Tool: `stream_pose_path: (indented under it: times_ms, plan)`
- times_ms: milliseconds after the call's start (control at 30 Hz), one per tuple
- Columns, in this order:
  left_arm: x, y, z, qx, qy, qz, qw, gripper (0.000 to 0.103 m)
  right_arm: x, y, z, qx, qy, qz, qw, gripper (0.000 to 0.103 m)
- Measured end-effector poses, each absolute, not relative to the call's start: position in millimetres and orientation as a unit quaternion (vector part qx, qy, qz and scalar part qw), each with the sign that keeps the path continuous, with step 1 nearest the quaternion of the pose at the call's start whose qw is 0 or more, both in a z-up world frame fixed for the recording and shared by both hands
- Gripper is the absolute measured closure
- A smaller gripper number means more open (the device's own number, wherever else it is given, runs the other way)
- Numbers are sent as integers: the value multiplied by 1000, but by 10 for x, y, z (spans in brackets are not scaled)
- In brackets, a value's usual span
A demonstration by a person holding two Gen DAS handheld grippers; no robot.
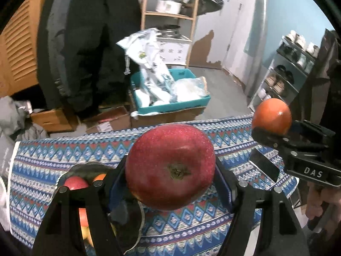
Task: Organize fruits
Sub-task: 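Lift and carry the apple with the left tool while the right tool carries the orange to the bowl, then lower the orange into the bowl and open the right tool while the left tool holds the apple above it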
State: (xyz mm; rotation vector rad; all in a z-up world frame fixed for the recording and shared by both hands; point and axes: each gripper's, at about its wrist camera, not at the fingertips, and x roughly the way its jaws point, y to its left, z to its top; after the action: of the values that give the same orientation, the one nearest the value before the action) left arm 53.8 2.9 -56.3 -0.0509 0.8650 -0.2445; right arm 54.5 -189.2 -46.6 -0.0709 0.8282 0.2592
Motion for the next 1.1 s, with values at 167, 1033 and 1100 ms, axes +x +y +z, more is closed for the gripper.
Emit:
stream_pose_path:
  times_ms: [167,1033,1100]
  plan:
    - [439,332,-540,-39,414,-96,904,28,525,-1627,-448,-39,401,150,903,35]
    - [143,1537,-975,-102,445,-13,890,28,595,-404,-1038,-75,458,240,853,35]
    - [137,1588,-1034,-104,450,-8,887,28,601,-320,-1115,-80,463,246,848,35]
